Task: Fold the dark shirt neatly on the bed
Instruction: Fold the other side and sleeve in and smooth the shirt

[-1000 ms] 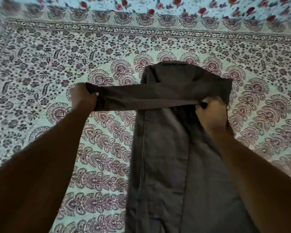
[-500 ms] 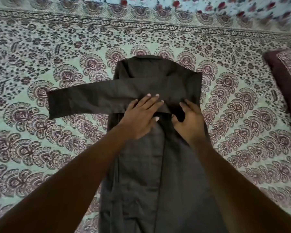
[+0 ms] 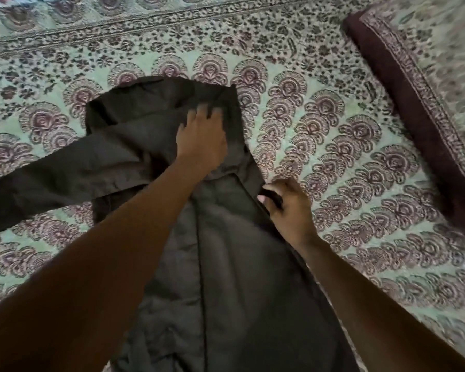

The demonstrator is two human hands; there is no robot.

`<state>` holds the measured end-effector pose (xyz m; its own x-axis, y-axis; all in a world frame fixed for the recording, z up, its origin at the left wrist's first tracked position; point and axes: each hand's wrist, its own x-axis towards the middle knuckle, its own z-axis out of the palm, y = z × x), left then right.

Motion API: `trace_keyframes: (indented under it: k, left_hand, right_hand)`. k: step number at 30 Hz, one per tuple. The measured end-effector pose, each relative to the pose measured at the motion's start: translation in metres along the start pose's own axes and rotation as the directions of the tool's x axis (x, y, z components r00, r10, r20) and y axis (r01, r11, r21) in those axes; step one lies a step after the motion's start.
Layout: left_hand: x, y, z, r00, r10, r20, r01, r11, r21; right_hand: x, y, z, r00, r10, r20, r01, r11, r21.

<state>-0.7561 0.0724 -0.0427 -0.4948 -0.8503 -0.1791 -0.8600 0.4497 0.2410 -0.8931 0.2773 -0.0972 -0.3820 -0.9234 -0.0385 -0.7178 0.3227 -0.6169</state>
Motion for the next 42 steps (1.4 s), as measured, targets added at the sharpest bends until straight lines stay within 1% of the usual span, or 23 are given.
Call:
trace_keyframes:
  k: [1,3,4,6,7,9,11,13,17,20,21,23,25,27,30,33,35,36,37,38,40,41,42]
  left_hand:
    - [0.012,0.004,0.003,1.0,-0.004,0.01,0.005,0.996,-0.086]
    - [0.038,0.01,0.012,0.997,-0.064,0.042,0.073,0.965,-0.251]
    - [0.051,0.012,0.014,0.992,-0.111,0.059,0.124,0.93,-0.347]
    - [0.07,0.014,0.012,0.968,-0.239,0.07,0.239,0.812,-0.532]
    - [0.077,0.013,0.01,0.949,-0.304,0.078,0.293,0.768,-0.57]
    - [0.088,0.008,0.008,0.926,-0.368,0.078,0.352,0.772,-0.529]
    - [0.094,0.003,0.008,0.932,-0.353,0.078,0.347,0.811,-0.471]
    - [0.1,0.002,0.011,0.939,-0.335,0.078,0.331,0.818,-0.47]
    - [0.11,0.002,0.013,0.922,-0.362,0.134,0.375,0.754,-0.54]
    - [0.117,0.001,0.011,0.896,-0.437,0.072,0.403,0.737,-0.542]
    - [0.116,0.001,0.009,0.89,-0.453,0.053,0.414,0.754,-0.51]
    - [0.116,-0.003,0.008,0.888,-0.46,0.022,0.436,0.825,-0.36]
    - [0.112,-0.004,0.011,0.88,-0.474,-0.037,0.449,0.854,-0.263]
    - [0.112,-0.008,0.016,0.876,-0.482,-0.018,0.459,0.843,-0.28]
    - [0.109,-0.008,0.021,0.882,-0.472,0.0,0.438,0.818,-0.373]
    - [0.083,0.009,0.015,0.897,-0.42,-0.14,0.331,0.846,-0.419]
    - [0.046,0.027,0.018,0.885,-0.37,-0.282,0.248,0.888,-0.387]
    - [0.025,0.035,0.021,0.88,-0.35,-0.322,0.229,0.905,-0.357]
    - [0.005,0.041,0.028,0.889,-0.336,-0.31,0.228,0.913,-0.337]
    - [-0.012,0.045,0.036,0.915,-0.317,-0.249,0.229,0.918,-0.324]
    - [-0.044,0.047,0.052,0.964,-0.261,-0.051,0.236,0.929,-0.286]
    - [-0.056,0.048,0.058,0.972,-0.235,0.006,0.228,0.936,-0.269]
    - [-0.072,0.05,0.063,0.973,-0.23,0.022,0.227,0.935,-0.271]
  right_hand:
    - [0.0,0.0,0.0,0.999,0.02,0.03,-0.021,0.998,0.059]
    - [0.001,0.004,-0.001,0.997,0.045,0.07,-0.056,0.986,0.157]
    - [0.002,0.006,-0.002,0.996,0.048,0.077,-0.062,0.98,0.19]
    - [0.003,0.01,-0.002,0.996,0.04,0.083,-0.059,0.969,0.239]
    - [0.003,0.012,-0.003,0.995,0.032,0.092,-0.054,0.965,0.256]
    - [0.003,0.015,-0.004,0.993,0.011,0.114,-0.041,0.963,0.268]
    - [0.001,0.018,-0.004,0.991,0.015,0.133,-0.054,0.953,0.299]
    - [0.001,0.019,-0.003,0.991,0.016,0.129,-0.06,0.938,0.342]
    - [0.0,0.023,0.003,0.994,0.009,0.107,-0.05,0.922,0.383]
    - [0.002,0.026,0.006,0.995,0.014,0.095,-0.049,0.925,0.377]
    - [0.003,0.027,0.007,0.996,0.012,0.091,-0.045,0.929,0.366]
    - [0.004,0.027,0.009,0.996,0.006,0.085,-0.037,0.931,0.363]
    - [0.003,0.027,0.01,0.997,-0.002,0.076,-0.026,0.932,0.361]
    - [0.003,0.026,0.009,0.996,-0.003,0.091,-0.03,0.932,0.362]
    - [0.005,0.026,0.006,0.993,0.005,0.114,-0.047,0.931,0.362]
    - [0.007,0.023,0.004,0.994,-0.008,0.113,-0.032,0.935,0.354]
    - [0.006,0.022,0.003,0.994,-0.009,0.11,-0.03,0.936,0.352]
    - [0.007,0.021,0.003,0.994,-0.006,0.107,-0.032,0.936,0.352]
    - [0.006,0.022,0.002,0.994,-0.008,0.111,-0.032,0.938,0.346]
    - [0.007,0.021,0.001,0.993,-0.011,0.12,-0.031,0.94,0.339]
    - [0.007,0.017,-0.003,0.986,0.006,0.164,-0.063,0.936,0.346]
    - [0.009,0.016,-0.005,0.981,0.025,0.194,-0.097,0.925,0.367]
    - [0.009,0.016,-0.008,0.974,0.043,0.222,-0.131,0.909,0.396]
